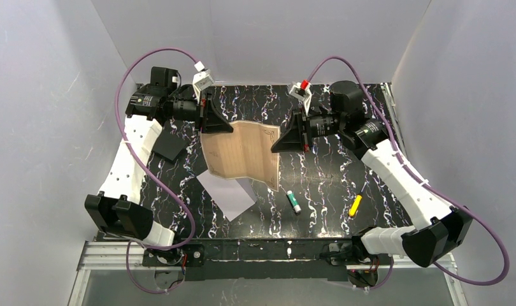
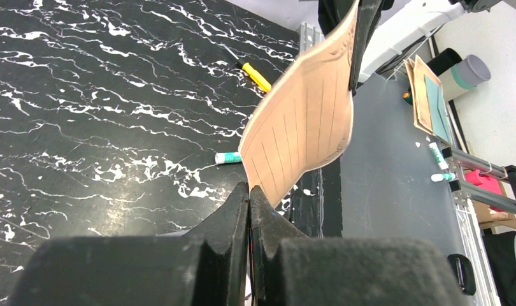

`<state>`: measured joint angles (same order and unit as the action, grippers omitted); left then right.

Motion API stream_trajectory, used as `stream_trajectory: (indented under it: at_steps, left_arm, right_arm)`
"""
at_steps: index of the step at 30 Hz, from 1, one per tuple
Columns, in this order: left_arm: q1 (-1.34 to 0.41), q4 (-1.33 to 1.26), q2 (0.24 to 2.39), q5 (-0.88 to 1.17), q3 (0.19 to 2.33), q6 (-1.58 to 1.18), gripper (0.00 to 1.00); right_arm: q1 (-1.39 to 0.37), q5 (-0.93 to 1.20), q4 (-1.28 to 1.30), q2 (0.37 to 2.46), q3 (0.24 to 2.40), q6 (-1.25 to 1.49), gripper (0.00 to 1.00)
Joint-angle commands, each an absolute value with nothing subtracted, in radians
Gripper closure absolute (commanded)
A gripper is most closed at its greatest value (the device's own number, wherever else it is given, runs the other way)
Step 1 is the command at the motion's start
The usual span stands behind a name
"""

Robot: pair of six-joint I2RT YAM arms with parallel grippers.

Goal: Place the letter into the envelope and seal it

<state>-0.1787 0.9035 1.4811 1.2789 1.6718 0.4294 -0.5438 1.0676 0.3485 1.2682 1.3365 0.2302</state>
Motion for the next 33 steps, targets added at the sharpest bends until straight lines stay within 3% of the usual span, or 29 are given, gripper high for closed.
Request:
stream_trajectory:
  at_steps: [1, 2, 3, 7, 9, 12, 18, 20, 24, 30, 33]
  left_arm:
    - [-0.173, 0.934, 1.439, 1.243, 1.704, 0.453, 1.0]
    - [-0.173, 0.919, 1.439, 1.229, 1.705, 0.441, 1.0]
    - [-0.173, 0.898, 1.439, 1.212, 1.702, 0.418, 1.0]
    - [-0.173, 0.718, 1.425, 1.163, 1.661, 0.248, 1.0]
    - [-0.173, 0.603, 1.408, 1.132, 1.627, 0.161, 1.0]
    - [-0.173, 0.416, 1.37, 1.094, 1.565, 0.043, 1.0]
    - [-0.173, 0.167, 1.314, 1.023, 1.482, -0.139, 1.0]
    - [-0.173, 0.153, 1.313, 1.084, 1.48, -0.16, 1.0]
    - [-0.174, 0.152, 1.301, 1.194, 1.471, -0.178, 1.0]
    - [-0.174, 0.098, 1.238, 1.241, 1.436, -0.2, 1.0]
    - [-0.173, 0.045, 1.236, 1.232, 1.432, -0.243, 1.0]
  right_arm:
    - [-0.548, 0.939, 0.386, 1.284, 1.429, 0.203, 0.99]
    - [-0.548, 0.919, 0.381, 1.284, 1.436, 0.206, 0.99]
    - [-0.548, 0.914, 0.366, 1.283, 1.438, 0.214, 0.92]
    - [-0.547, 0.848, 0.322, 1.273, 1.437, 0.244, 0.47]
    - [-0.546, 0.737, 0.317, 1.259, 1.443, 0.242, 0.35]
    - [-0.546, 0.506, 0.235, 1.226, 1.425, 0.3, 0.26]
    - [-0.546, 0.128, -0.05, 1.139, 1.317, 0.552, 0.17]
    - [-0.546, -0.024, -0.093, 1.111, 1.279, 0.642, 0.13]
    - [-0.546, -0.203, -0.047, 1.118, 1.278, 0.777, 0.16]
    - [-0.546, -0.124, 0.062, 1.207, 1.341, 0.85, 0.23]
    - [-0.546, 0.06, 0.021, 1.243, 1.338, 0.799, 0.25]
